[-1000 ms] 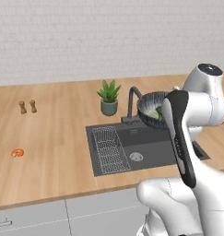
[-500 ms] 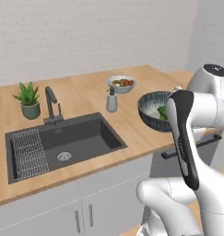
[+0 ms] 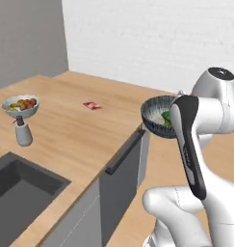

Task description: Pick the broccoli from the sink and place it in the bowl. Then pick the bowl and place it in the microwave. Then close the microwave door and press the start button.

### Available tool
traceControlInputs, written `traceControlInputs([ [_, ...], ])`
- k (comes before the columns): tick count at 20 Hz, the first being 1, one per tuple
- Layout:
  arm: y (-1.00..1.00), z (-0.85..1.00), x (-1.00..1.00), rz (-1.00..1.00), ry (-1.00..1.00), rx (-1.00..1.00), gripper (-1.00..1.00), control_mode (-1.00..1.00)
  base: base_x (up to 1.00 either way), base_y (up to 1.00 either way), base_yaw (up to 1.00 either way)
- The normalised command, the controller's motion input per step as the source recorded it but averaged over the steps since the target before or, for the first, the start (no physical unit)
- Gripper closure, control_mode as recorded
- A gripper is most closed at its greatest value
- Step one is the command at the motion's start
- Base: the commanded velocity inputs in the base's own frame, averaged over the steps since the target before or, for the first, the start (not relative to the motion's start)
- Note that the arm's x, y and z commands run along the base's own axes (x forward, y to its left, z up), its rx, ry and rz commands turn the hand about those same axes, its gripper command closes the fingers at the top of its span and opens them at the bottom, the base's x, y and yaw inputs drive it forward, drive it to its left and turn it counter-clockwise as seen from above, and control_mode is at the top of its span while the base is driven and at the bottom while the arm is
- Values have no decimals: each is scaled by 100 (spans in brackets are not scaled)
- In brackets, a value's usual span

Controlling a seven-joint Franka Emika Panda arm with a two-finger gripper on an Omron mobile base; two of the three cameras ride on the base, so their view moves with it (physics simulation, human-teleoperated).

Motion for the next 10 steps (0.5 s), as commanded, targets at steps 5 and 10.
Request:
traceControlInputs([
  [5,0,0,0,0,0,0,100,100,0,-19,-93],
  [10,0,0,0,0,0,0,100,100,25,-29,-76],
])
